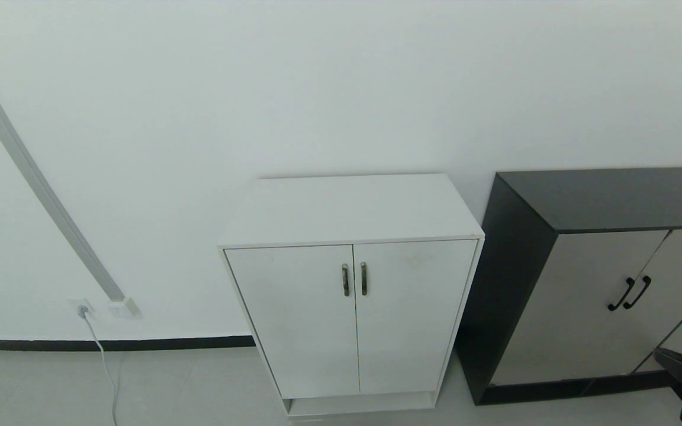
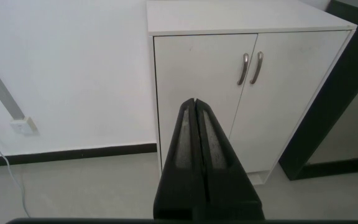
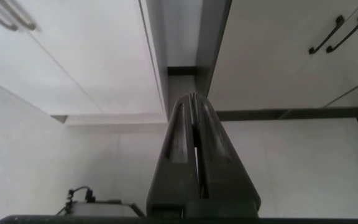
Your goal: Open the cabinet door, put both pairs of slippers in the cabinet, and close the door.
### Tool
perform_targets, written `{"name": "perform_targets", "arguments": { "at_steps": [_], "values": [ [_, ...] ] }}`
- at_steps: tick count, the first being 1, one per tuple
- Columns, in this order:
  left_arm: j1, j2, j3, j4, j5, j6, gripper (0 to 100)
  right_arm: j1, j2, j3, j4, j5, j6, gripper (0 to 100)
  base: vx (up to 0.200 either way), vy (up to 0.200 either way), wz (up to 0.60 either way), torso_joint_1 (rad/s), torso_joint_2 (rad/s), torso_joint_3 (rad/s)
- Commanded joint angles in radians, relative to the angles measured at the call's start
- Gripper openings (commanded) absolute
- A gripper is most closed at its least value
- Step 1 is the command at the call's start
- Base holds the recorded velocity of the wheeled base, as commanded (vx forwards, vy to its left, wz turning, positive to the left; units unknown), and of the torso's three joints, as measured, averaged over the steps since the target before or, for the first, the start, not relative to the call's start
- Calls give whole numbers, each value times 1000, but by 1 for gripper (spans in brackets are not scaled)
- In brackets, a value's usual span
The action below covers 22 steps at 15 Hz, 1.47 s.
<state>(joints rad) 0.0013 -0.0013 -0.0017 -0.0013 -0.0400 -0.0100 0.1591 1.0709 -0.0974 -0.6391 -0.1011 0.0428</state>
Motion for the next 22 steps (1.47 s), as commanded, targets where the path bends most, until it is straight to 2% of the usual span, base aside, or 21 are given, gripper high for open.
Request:
{"name": "perform_targets", "arguments": {
  "at_steps": [1,6,13,17,22],
  "values": [
    [0,1,0,0,0,-1,0,0,-163,1,104,26,0,0,0,0,0,0,0,0],
    [0,1,0,0,0,1,0,0,-331,7,314,112,6,0,0,0,0,0,0,0],
    [0,1,0,0,0,1,0,2,-382,97,368,153,9,0,0,0,0,0,0,0],
    [0,1,0,0,0,1,0,5,-451,97,506,184,9,0,0,0,0,0,0,0],
    [0,1,0,0,0,1,0,10,-493,97,581,208,9,0,0,0,0,0,0,0]
  ]
}}
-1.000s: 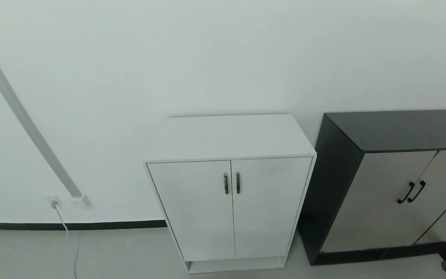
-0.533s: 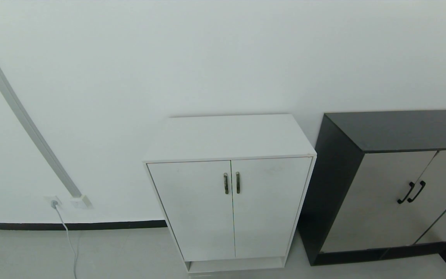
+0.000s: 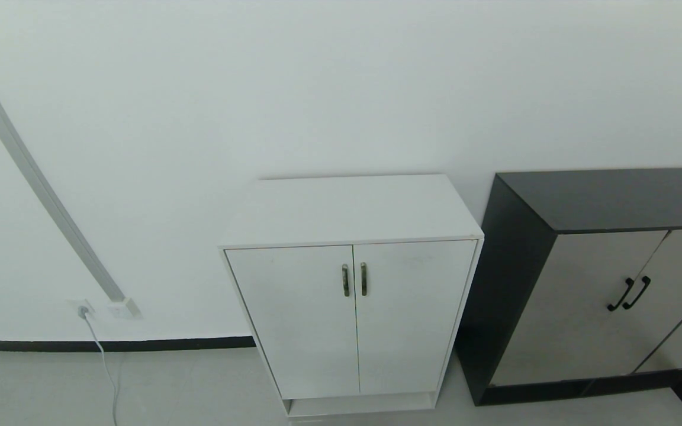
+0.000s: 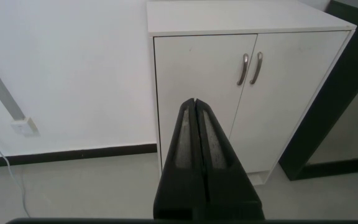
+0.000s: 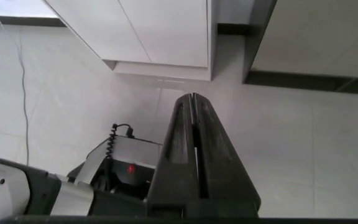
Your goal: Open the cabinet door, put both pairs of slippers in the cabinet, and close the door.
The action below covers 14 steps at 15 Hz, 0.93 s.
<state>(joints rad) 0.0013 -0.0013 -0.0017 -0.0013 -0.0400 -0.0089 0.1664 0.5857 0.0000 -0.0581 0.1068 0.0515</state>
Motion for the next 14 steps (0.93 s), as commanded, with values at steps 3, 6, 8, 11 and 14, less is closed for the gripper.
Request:
{"name": "perform_targets", "arguments": {
  "at_steps": [3,6,8,11,14],
  "values": [
    [0,1,0,0,0,0,0,5,-24,-2,1,-1,-22,0,0,0,0,0,0,0],
    [0,1,0,0,0,1,0,1,-122,-3,70,-67,-128,0,0,0,0,0,0,0],
    [0,1,0,0,0,1,0,-4,-158,0,57,-75,-99,0,0,0,0,0,0,0],
    [0,1,0,0,0,0,0,-73,-234,0,57,-84,-78,0,0,0,0,0,0,0],
    [0,1,0,0,0,1,0,-122,-345,0,57,-84,-73,0,0,0,0,0,0,0]
  ]
}}
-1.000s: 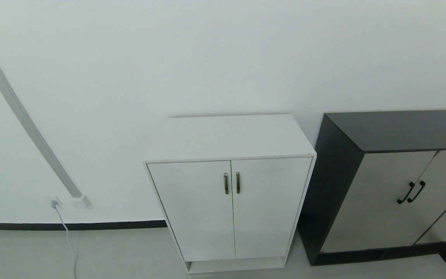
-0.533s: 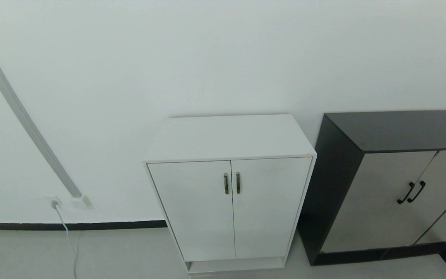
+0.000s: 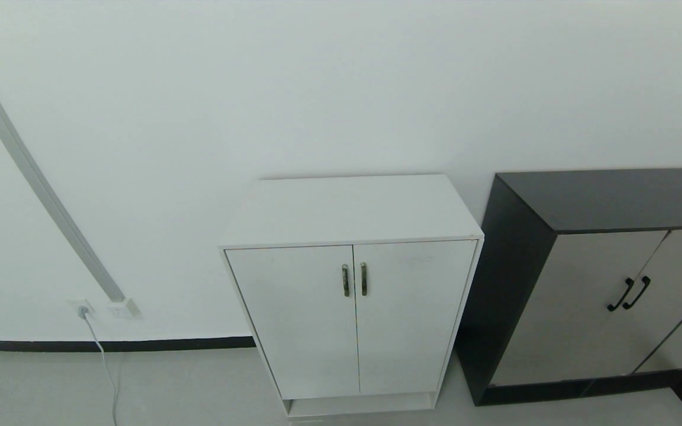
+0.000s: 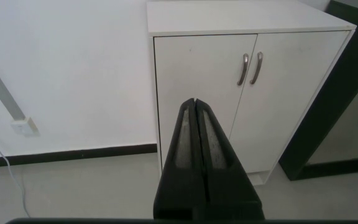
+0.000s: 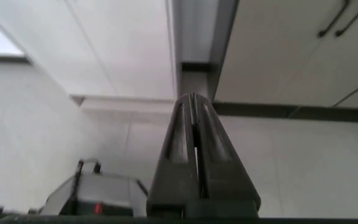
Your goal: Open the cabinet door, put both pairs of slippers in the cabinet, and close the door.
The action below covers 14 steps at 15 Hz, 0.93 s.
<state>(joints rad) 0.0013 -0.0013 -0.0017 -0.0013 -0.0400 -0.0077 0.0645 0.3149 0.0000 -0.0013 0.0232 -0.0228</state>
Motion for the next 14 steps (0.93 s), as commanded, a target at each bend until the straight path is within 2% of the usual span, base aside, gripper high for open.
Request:
{"name": "perform_targets", "arguments": {
  "at_steps": [1,7,11,14],
  "values": [
    [0,1,0,0,0,-2,0,-34,-128,0,0,0,1,0,0,0,0,0,0,0],
    [0,1,0,0,0,0,0,-64,-315,0,0,-6,1,0,0,0,0,0,0,0],
    [0,1,0,0,0,-3,0,-64,-315,0,-8,-118,107,0,0,0,0,0,0,0],
    [0,1,0,0,0,-2,0,-64,-313,0,-8,-121,112,0,0,0,0,0,0,0]
  ]
}}
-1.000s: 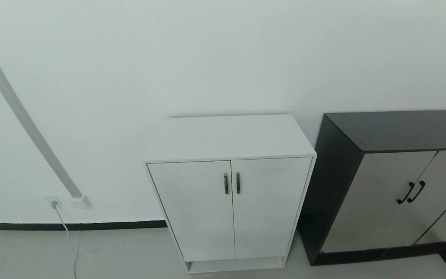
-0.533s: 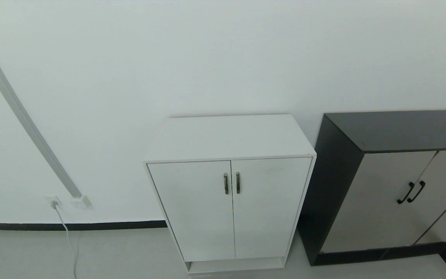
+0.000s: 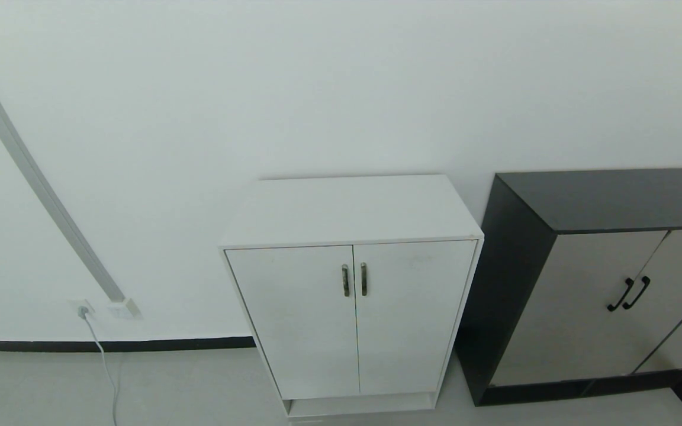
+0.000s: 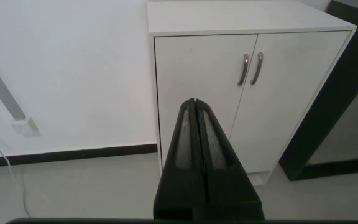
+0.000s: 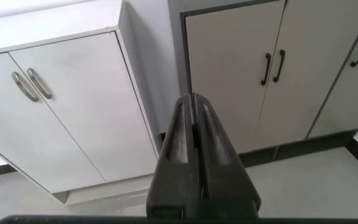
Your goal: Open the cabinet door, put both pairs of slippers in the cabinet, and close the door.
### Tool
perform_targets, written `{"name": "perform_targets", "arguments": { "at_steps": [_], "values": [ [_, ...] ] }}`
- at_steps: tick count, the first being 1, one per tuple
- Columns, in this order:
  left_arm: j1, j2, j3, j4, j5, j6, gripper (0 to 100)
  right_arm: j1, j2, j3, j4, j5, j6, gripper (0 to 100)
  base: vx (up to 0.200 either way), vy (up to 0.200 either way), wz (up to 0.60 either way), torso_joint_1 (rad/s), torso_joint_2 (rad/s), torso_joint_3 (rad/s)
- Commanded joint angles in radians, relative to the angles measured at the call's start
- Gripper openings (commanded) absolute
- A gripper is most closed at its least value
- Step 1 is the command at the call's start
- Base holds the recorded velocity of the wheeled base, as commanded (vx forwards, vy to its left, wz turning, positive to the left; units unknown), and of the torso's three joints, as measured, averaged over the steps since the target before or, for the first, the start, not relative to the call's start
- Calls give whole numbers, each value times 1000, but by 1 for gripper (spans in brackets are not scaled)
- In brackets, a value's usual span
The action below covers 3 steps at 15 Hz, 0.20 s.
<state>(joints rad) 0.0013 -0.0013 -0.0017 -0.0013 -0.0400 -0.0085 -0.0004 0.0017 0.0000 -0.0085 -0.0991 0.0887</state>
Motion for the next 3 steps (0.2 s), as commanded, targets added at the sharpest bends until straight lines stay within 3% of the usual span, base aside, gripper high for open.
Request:
{"name": "perform_targets", "arguments": {
  "at_steps": [1,3],
  "values": [
    [0,1,0,0,0,-1,0,-1,0,0,-1,1,-1,0,0,0,0,0,0,0],
    [0,1,0,0,0,-1,0,0,-2,0,-1,1,-4,0,0,0,0,0,0,0]
  ]
}}
